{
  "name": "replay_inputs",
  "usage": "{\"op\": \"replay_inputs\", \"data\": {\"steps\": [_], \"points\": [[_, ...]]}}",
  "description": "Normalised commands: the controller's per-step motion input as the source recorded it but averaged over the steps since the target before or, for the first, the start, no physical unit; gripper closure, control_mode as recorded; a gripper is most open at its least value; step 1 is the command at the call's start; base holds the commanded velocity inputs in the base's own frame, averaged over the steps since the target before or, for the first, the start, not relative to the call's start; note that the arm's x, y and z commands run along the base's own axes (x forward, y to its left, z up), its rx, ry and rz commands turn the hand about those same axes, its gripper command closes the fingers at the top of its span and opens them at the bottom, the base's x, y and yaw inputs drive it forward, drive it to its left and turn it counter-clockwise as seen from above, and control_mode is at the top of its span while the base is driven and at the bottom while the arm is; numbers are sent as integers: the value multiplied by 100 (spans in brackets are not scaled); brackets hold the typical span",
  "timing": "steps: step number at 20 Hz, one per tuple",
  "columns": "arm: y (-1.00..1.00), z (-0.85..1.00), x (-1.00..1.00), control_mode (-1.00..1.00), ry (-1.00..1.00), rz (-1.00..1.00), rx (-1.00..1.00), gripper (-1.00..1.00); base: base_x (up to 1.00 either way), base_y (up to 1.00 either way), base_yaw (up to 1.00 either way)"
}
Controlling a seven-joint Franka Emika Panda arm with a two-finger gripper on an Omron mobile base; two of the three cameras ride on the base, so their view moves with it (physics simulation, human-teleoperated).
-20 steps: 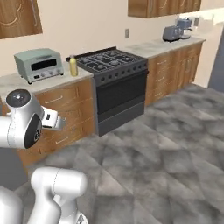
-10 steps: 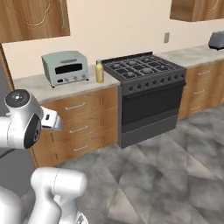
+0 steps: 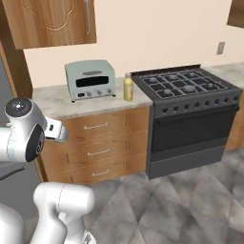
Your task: There is a wine glass and glass cup on the dining counter. Place the wine bottle next to the wine glass and the juice bottle next to the glass cup.
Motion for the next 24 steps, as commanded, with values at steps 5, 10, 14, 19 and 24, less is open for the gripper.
{"op": "replay_inputs", "data": {"steps": [5,10,14,19,24], "points": [[0,0,0,100,0,0,0,-100,63,-28,31],[0,0,0,100,0,0,0,-100,52,-32,32],[0,0,0,100,0,0,0,-100,49,-38,29],[0,0,0,100,0,0,0,-100,47,-40,27],[0,0,0,100,0,0,0,-100,43,-47,16]]}}
